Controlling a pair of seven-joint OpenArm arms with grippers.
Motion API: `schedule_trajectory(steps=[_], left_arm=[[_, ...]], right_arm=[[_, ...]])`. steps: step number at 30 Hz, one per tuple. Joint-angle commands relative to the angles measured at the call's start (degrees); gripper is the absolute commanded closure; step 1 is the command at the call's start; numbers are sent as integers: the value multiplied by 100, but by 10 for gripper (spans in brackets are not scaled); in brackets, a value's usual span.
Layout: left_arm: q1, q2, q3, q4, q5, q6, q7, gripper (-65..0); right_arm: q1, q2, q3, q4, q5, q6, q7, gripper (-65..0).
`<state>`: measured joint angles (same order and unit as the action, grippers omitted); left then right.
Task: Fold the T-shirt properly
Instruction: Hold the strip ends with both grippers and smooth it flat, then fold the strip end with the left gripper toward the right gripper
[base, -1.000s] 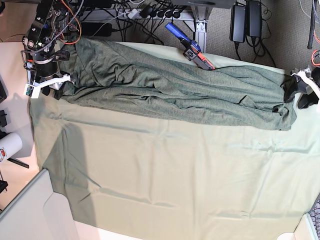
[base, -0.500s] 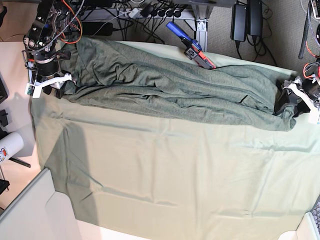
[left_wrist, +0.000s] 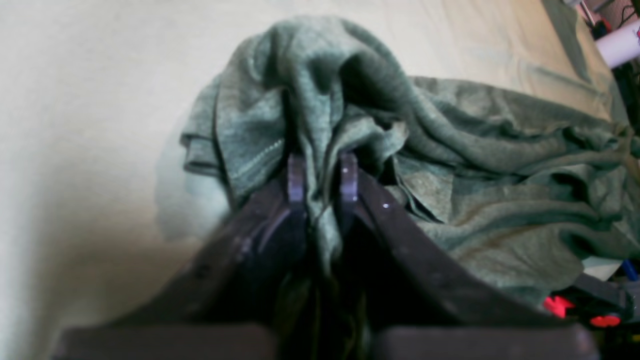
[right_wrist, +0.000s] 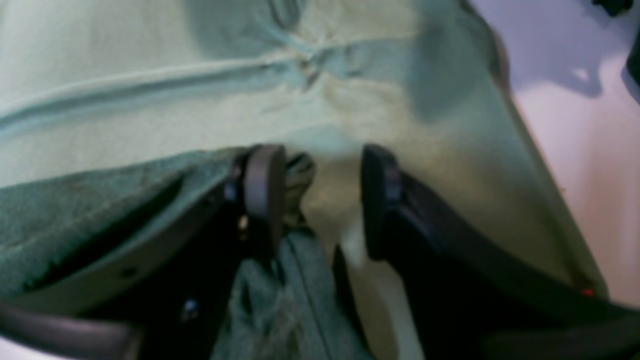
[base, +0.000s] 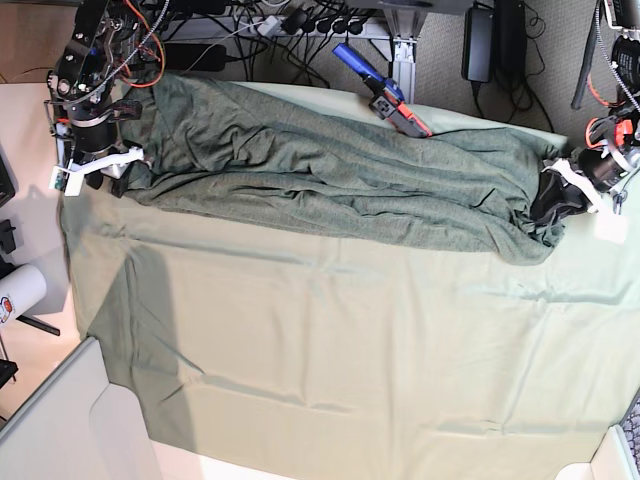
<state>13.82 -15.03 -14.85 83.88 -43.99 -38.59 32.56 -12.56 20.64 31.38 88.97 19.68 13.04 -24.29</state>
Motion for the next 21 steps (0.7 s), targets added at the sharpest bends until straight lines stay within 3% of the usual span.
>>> schedule_trajectory(steps=[1, 11, 21], left_arm=[[-35, -22, -28, 70, -74, -141, -153, 0], [-79, -90, -894, 83, 33, -141, -280, 0], [-42, -177, -911, 763, 260, -141, -321, 0]], right_arm=[[31, 109, 52, 81, 26, -17, 131, -257], [33, 109, 52, 81, 28, -20, 133, -257], [46, 109, 52, 81, 94, -17, 133, -257]])
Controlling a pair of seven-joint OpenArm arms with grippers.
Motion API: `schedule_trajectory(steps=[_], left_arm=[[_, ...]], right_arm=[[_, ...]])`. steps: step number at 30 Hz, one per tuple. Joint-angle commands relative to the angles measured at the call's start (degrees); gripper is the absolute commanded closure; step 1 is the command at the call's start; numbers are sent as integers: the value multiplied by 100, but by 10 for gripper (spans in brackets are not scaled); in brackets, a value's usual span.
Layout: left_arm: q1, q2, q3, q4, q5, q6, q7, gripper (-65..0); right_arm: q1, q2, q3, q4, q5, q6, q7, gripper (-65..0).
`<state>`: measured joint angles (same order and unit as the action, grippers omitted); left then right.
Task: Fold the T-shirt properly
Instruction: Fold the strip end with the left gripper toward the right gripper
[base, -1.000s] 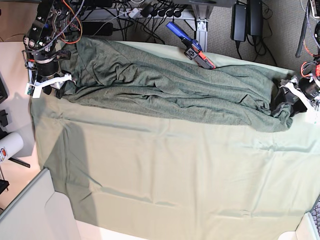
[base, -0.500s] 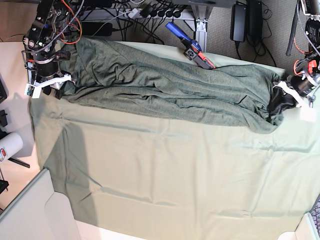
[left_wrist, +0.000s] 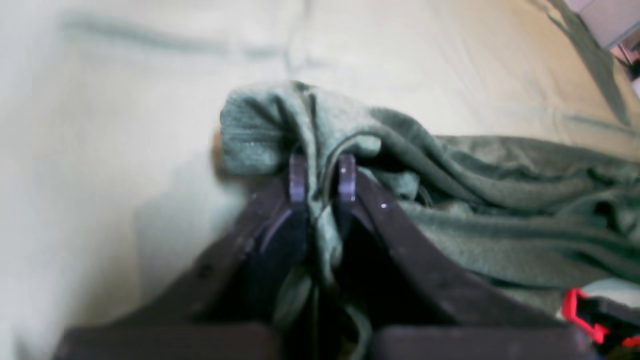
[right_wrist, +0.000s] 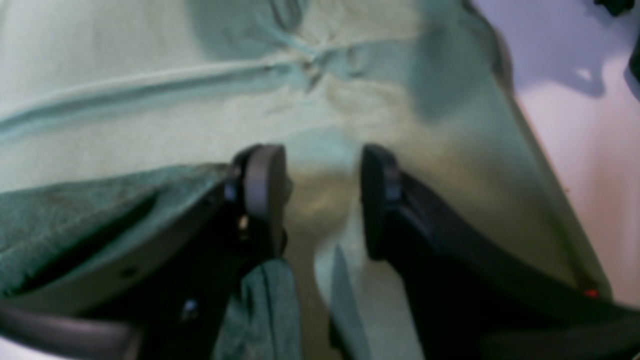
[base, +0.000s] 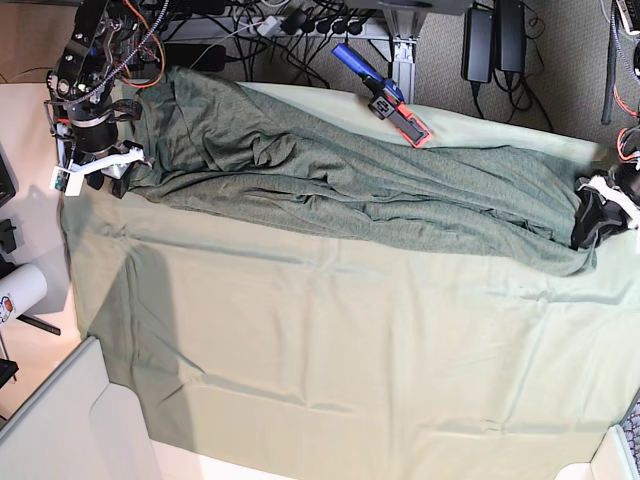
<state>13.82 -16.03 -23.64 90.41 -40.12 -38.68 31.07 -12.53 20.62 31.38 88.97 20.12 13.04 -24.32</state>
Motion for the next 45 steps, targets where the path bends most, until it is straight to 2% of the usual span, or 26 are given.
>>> schedule_trajectory(steps=[1, 5, 8, 14, 19, 26, 27, 34, 38, 40, 43, 44, 45], left_arm=[[-31, -79, -33, 251, -70, -132, -173, 0], [118, -81, 114, 905, 101, -132, -170, 0], [323, -81, 557, 1449, 345, -132, -205, 0], [459, -76, 1945, 2553, 1744, -132, -691, 0], [330, -9, 3141, 2796, 2870, -57, -686, 0], [39, 531, 4605, 2658, 4371, 752, -699, 0], [-68, 625, 4680, 2549, 4459, 857, -699, 0], [-601, 1189, 4730, 1381, 4465, 861, -688, 0], [-702, 1335, 4793, 1034, 4183, 599, -691, 0], [-702, 1333, 4948, 1010, 4079, 586, -693, -90], [-702, 1335, 5246, 1010, 4059, 588, -737, -293], [-702, 1335, 5353, 1010, 3967, 588, -730, -338], [-699, 1335, 5449, 1010, 3862, 590, -717, -353]], right_arm=[[42, 111, 52, 81, 50, -17, 136, -257], [44, 111, 52, 81, 50, -17, 138, -257], [44, 111, 52, 81, 103, -20, 140, -257], [42, 111, 52, 81, 177, -17, 140, -257], [44, 116, 52, 81, 179, -17, 138, -257], [42, 118, 52, 81, 199, -17, 136, -257], [39, 122, 52, 81, 199, -17, 136, -257], [39, 129, 52, 81, 199, -17, 109, -257], [39, 129, 52, 81, 201, -20, 85, -257], [39, 129, 52, 81, 249, -17, 57, -257], [42, 129, 52, 81, 431, -17, -24, -266], [39, 129, 52, 81, 457, -17, -55, -295], [39, 133, 52, 81, 455, -15, -116, -336]])
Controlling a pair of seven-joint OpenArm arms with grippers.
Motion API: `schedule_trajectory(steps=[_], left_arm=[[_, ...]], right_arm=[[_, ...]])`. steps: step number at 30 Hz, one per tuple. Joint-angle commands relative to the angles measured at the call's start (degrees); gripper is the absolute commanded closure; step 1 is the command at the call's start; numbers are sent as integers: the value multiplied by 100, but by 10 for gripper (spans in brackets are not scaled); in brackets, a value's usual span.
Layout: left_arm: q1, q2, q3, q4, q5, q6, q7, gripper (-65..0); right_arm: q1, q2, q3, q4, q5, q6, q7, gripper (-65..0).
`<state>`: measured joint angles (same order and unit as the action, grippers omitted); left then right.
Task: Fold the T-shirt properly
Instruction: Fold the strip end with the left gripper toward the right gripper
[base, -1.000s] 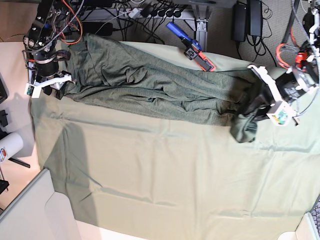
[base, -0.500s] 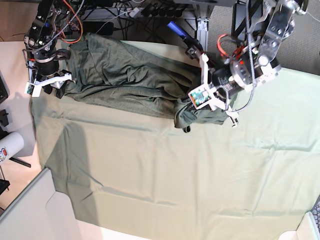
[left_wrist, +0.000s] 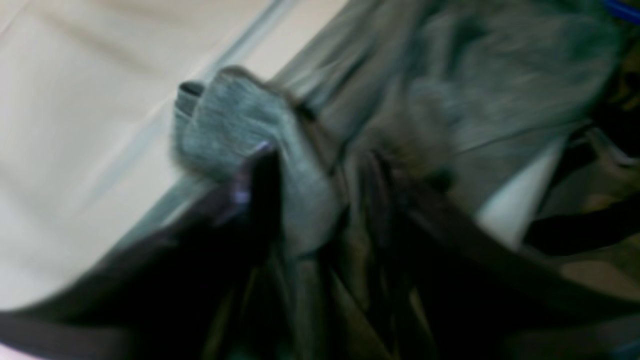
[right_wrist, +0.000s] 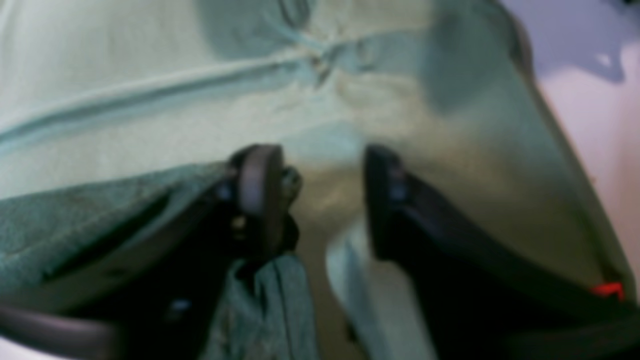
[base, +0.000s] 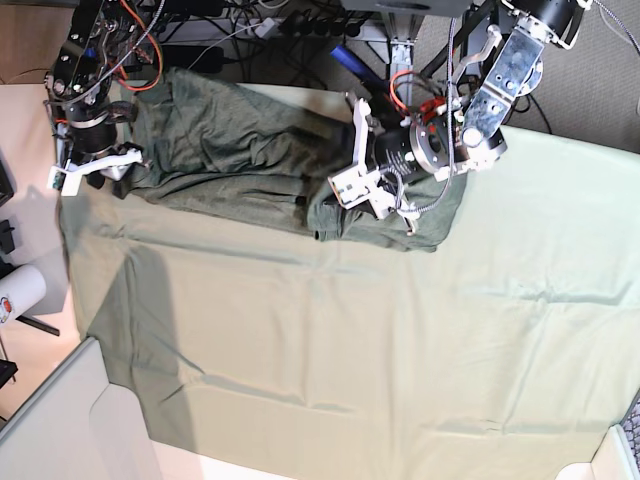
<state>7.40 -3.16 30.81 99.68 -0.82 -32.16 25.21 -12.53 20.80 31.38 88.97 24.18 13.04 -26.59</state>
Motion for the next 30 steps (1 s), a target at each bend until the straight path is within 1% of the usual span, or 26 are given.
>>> schedule_trajectory(steps=[1, 3, 5, 7, 8, 11, 13, 16, 17, 21, 24, 28, 30], left_arm=[[-57, 48, 90, 85, -155, -55, -63, -353], [-61, 61, 214, 85, -243, 79, 55, -353], [-92, 122, 221, 85, -308, 179, 197, -352], [-144, 170, 181, 118, -374, 297, 256, -352], [-173, 170, 166, 168, -529, 302, 291, -352], [-177, 157, 118, 520, -896, 251, 293, -351], [-175, 125, 118, 758, -968, 149, 315, -351], [-166, 109, 109, 859, -964, 149, 334, -351], [-166, 107, 109, 855, -962, 149, 337, -351], [-164, 68, 109, 852, -911, 149, 404, -351], [-164, -144, 109, 852, -907, 149, 407, -350], [-164, -481, 101, 852, -833, 151, 420, -351], [-164, -575, 63, 852, -835, 151, 420, -350]], right_arm=[[39, 129, 52, 81, 48, -15, 55, -378], [24, 157, 55, 81, 48, -17, -31, -433], [26, 236, 55, 81, 79, -17, -153, -439], [31, 396, 55, 81, 350, -15, -439, -439], [31, 494, 55, 81, 527, 50, -634, -439], [26, 774, 74, 81, 953, 472, -1108, -439], [24, 911, 122, 81, 1318, 660, -1342, -438], [26, 1047, 166, 81, 1757, 901, -1587, -438], [24, 1067, 166, 81, 1838, 997, -1622, -438], [26, 1069, 166, 81, 1958, 1036, -1648, -438], [26, 1043, 155, -7, 1950, 1038, -1602, -439], [35, 1047, 79, -450, 1958, 1211, -1425, -438], [42, 1045, -15, -658, 1958, 1279, -1392, -438]])
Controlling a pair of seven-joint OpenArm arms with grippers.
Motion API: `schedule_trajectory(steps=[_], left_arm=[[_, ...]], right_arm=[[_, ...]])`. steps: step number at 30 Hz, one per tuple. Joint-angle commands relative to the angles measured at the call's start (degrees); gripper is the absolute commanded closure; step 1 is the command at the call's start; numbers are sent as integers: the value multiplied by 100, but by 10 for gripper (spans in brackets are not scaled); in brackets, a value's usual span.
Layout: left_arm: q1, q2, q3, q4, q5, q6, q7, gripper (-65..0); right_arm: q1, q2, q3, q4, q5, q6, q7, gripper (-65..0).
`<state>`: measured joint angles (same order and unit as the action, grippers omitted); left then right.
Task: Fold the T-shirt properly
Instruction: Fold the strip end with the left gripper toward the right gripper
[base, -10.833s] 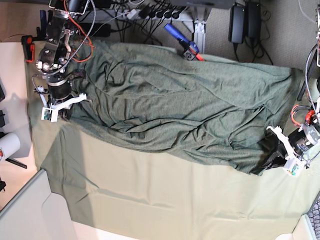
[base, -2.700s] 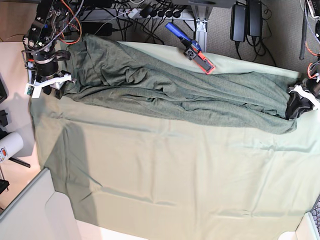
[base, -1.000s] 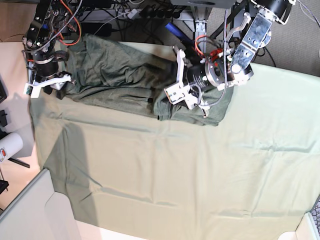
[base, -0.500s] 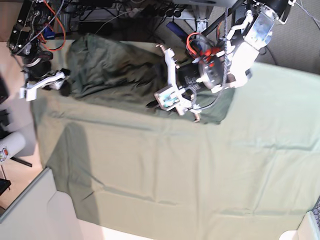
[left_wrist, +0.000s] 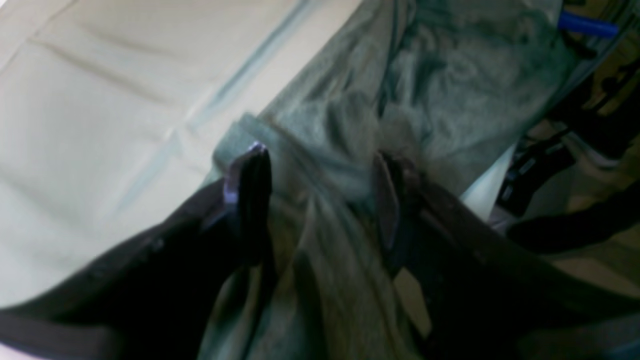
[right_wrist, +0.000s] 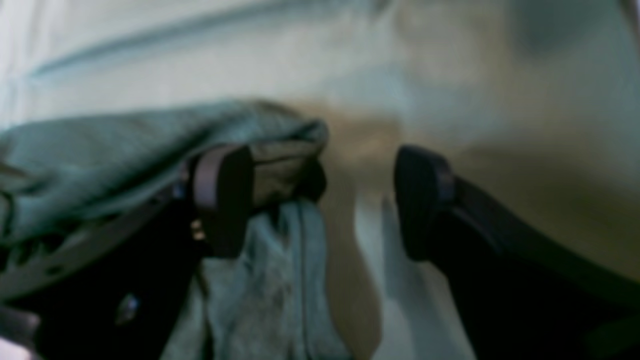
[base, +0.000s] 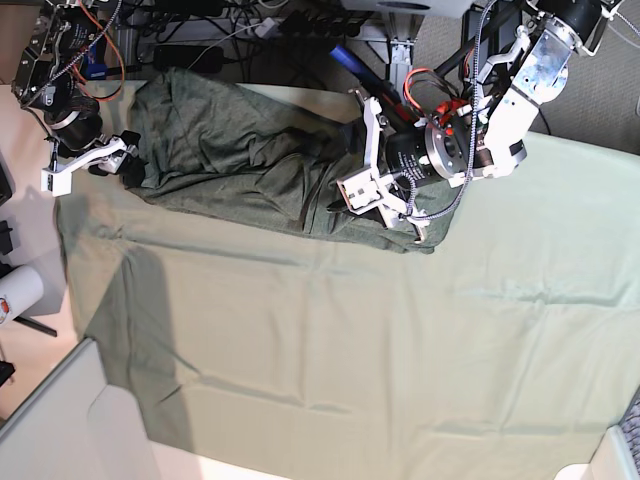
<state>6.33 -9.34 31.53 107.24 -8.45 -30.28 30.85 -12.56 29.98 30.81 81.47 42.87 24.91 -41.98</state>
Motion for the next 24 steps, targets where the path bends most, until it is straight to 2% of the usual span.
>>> schedule_trajectory(steps=[1, 8, 13, 16, 24], left_arm=[[-57, 22, -35, 96, -74, -37, -146, -351], [2, -4, -417, 96, -122, -37, -144, -351], [59, -7, -673, 96, -166, -37, -144, -351], [70, -26, -719, 96, -208, -37, -142, -351], [68, -118, -719, 96, -210, -37, -144, -350]], right_arm=[[42, 127, -37, 35, 87, 111, 146, -438], [-37, 94, -619, -4, 92, 131, 107, -437], [-90, -48, -632, 26, 254, 157, -59, -437], [-289, -48, -632, 210, 400, 304, -81, -437], [-636, -50, -629, 719, 404, 299, -133, -437]])
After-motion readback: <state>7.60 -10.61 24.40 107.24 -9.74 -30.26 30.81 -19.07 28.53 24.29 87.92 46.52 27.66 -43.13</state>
